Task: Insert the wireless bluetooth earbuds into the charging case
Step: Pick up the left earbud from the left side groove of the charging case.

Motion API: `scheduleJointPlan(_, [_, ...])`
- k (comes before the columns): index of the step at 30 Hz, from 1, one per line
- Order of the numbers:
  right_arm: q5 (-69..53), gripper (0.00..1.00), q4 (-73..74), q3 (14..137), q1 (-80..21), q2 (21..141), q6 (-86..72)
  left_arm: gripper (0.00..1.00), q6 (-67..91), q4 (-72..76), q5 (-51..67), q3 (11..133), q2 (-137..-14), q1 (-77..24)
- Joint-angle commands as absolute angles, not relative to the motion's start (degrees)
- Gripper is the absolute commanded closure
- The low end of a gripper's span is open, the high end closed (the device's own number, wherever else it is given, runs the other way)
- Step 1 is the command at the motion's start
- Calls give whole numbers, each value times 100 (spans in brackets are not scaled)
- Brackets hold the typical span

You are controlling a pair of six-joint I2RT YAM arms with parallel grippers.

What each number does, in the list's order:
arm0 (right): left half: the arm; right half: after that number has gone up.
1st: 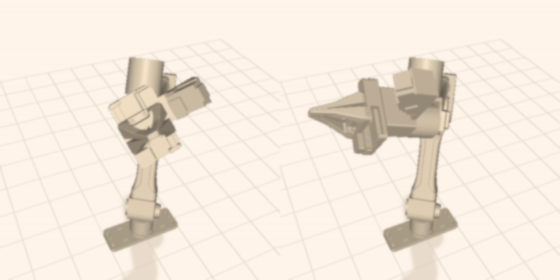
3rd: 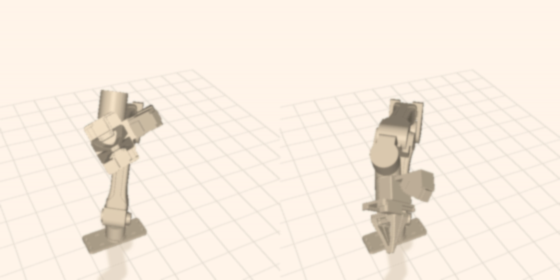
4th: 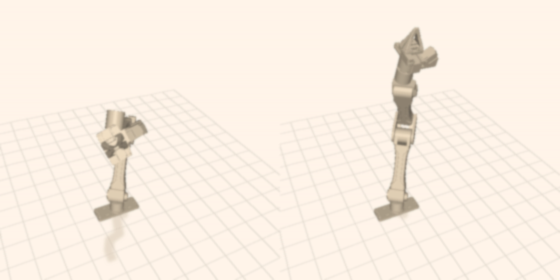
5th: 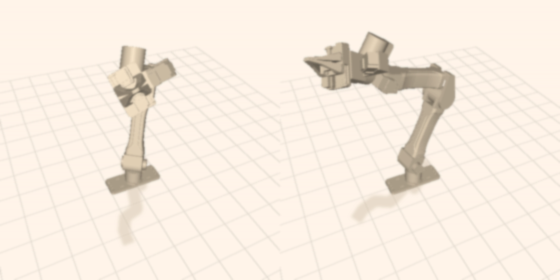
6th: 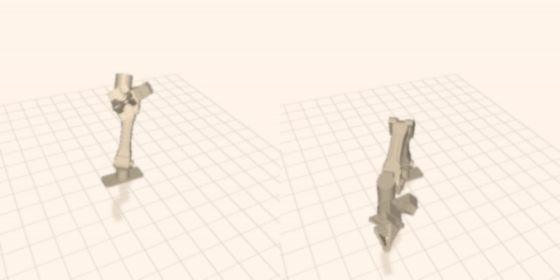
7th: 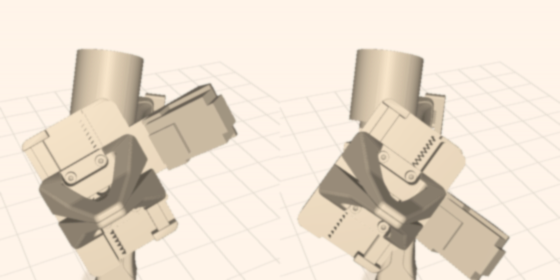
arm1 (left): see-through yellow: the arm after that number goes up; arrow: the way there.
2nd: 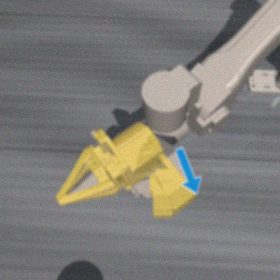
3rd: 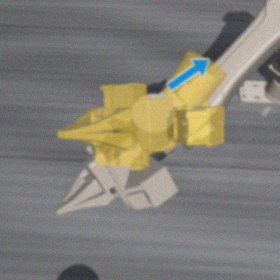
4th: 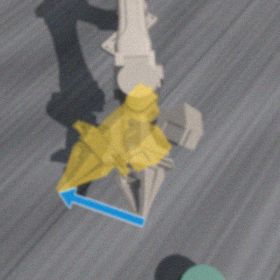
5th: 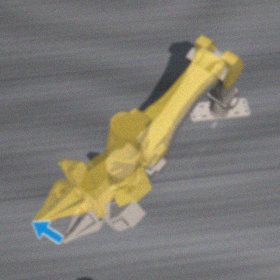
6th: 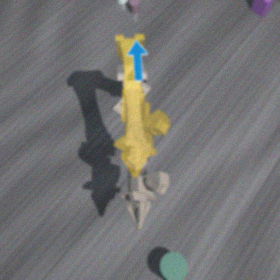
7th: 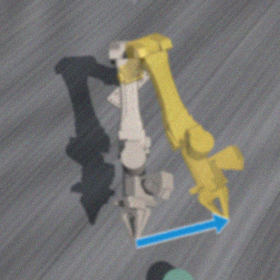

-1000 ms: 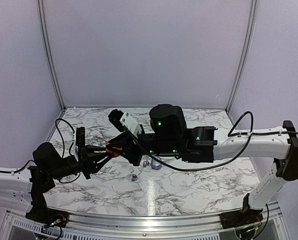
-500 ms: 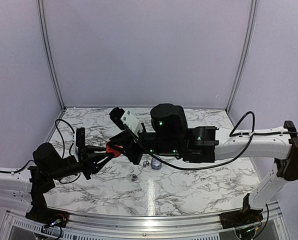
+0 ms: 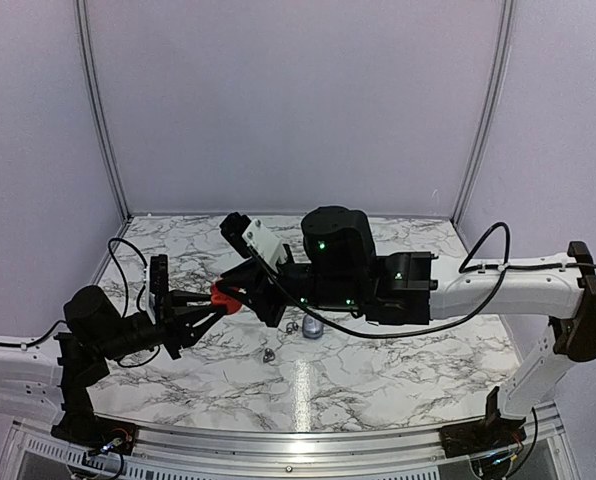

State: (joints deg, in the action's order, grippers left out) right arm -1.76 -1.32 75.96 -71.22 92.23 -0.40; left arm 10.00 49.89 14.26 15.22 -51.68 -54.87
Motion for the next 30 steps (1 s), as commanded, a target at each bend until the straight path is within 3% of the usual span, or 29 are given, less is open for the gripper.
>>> scheduleJointPlan(1, [-147, 91, -76, 7818, -7128, 9227, -18, 100, 1032, 5317, 1211, 1449, -4925, -5528])
scheduleJointPlan(30, [-213, 91, -121, 7997, -7146, 9364, 84, 100, 959, 5335, 1198, 1463, -5086, -5528])
